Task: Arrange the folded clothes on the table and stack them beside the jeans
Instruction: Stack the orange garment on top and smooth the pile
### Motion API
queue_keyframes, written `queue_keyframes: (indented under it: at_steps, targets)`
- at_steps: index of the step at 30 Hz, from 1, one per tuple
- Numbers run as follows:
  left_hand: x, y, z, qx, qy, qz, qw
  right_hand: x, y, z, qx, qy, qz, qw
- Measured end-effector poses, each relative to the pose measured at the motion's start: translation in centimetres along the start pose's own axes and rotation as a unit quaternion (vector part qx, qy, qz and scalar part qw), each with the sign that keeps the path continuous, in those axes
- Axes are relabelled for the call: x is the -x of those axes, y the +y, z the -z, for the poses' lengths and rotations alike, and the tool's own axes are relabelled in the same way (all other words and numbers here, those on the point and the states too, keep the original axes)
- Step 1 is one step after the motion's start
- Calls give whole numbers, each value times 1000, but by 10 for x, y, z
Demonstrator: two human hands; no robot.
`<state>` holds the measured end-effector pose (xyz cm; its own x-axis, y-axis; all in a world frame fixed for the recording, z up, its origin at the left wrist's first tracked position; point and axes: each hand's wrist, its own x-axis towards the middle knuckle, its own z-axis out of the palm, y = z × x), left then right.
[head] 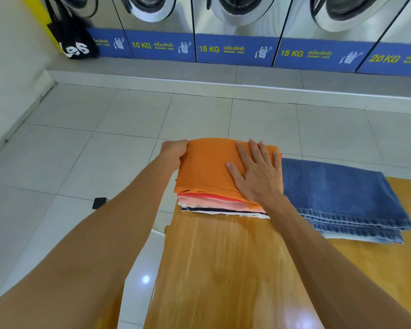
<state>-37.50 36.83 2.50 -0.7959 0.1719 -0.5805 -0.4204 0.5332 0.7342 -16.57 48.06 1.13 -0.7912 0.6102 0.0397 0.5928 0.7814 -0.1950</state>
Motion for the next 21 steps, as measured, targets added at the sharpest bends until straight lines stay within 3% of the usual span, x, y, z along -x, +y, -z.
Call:
queue_keyframes:
  at_steps: [3,8,10,14,16,19,21]
  targets:
    - [26,-11,15,-128,66,-100,984,-2,0,-1,7,-2,-6,1000]
    - [82,-78,37,-249,-13,-217,944,-5,-2,-2,6,1,-10,1000]
    - [85,-97,36,-243,-11,-248,938,-3,-2,-1,1,5,-10,1000]
    - [71,-105,35,-177,17,-206,962,5,-1,5,-4,25,5,1000]
    - [70,-99,33,-184,84,-232,951,10,-2,7,10,42,5,999]
    - [81,-70,21,-192,248,-369,875,14,-9,9,12,48,7,999]
    - [87,-45,-3,-217,216,-482,821,14,-18,8,-6,42,7,999]
